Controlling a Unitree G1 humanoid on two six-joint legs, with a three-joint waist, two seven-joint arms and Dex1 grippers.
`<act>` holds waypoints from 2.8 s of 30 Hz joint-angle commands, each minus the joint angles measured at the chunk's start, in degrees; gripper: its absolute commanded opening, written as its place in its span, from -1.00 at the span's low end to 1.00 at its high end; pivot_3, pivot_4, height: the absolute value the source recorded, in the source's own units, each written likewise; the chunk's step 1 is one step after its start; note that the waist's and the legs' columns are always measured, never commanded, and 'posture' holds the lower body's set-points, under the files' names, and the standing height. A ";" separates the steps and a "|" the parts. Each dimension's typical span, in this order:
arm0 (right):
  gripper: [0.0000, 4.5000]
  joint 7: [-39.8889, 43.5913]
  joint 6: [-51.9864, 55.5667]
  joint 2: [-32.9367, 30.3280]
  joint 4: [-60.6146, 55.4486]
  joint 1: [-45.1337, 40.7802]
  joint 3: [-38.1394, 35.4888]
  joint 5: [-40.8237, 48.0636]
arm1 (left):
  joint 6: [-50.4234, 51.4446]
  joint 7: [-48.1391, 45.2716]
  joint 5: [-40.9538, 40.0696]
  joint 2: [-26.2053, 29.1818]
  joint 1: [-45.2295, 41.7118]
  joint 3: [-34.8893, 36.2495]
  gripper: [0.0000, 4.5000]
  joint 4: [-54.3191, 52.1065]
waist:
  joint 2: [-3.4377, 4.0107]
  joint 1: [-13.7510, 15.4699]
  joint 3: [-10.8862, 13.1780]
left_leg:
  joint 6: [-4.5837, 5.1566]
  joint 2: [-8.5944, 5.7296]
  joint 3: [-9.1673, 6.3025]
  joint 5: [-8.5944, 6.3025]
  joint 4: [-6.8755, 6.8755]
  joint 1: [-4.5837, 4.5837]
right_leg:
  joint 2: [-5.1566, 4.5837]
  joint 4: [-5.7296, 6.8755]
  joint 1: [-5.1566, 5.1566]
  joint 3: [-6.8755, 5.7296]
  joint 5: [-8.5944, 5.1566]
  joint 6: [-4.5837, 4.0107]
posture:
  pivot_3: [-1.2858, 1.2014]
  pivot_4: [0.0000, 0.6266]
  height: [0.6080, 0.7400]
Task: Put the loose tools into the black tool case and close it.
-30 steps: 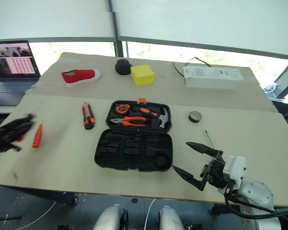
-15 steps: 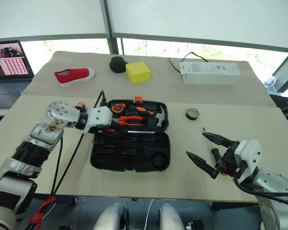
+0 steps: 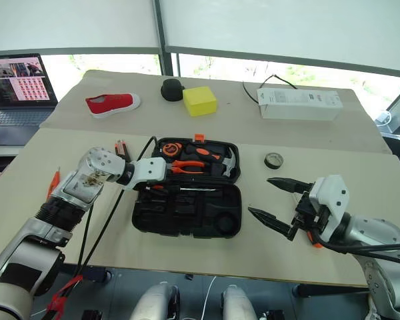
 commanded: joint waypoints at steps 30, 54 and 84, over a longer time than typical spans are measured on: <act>1.00 1.26 0.65 4.82 -3.03 4.38 -2.59 3.52 | -2.61 12.68 -4.88 -8.95 8.90 7.39 -0.99 0.58 | 0.02 -0.41 -0.01 | 0.05 -0.02 -0.45 -0.03 0.54 -0.35 | 0.06 0.10 -0.01 -0.16 0.09 0.13 | 0.03 -0.52 1.00; 1.00 1.26 -8.62 11.63 3.84 23.97 -21.56 -0.64 | -7.22 -7.77 -34.15 -2.68 24.37 29.06 0.67 -11.18 | 0.44 -1.25 -0.24 | 0.07 0.01 -0.57 -0.06 0.24 0.22 | 0.04 0.01 0.52 -0.16 -0.01 0.01 | 0.03 -0.52 1.00; 0.50 -16.33 30.33 -8.56 17.07 -0.29 1.71 -13.82 | 0.10 -5.27 -42.01 2.90 44.29 31.06 1.00 -35.53 | 0.63 -1.40 -0.29 | 0.17 -0.09 -0.53 -0.05 -0.17 0.46 | -0.24 -0.28 0.57 -0.04 -0.28 0.06 | 0.03 -0.52 1.00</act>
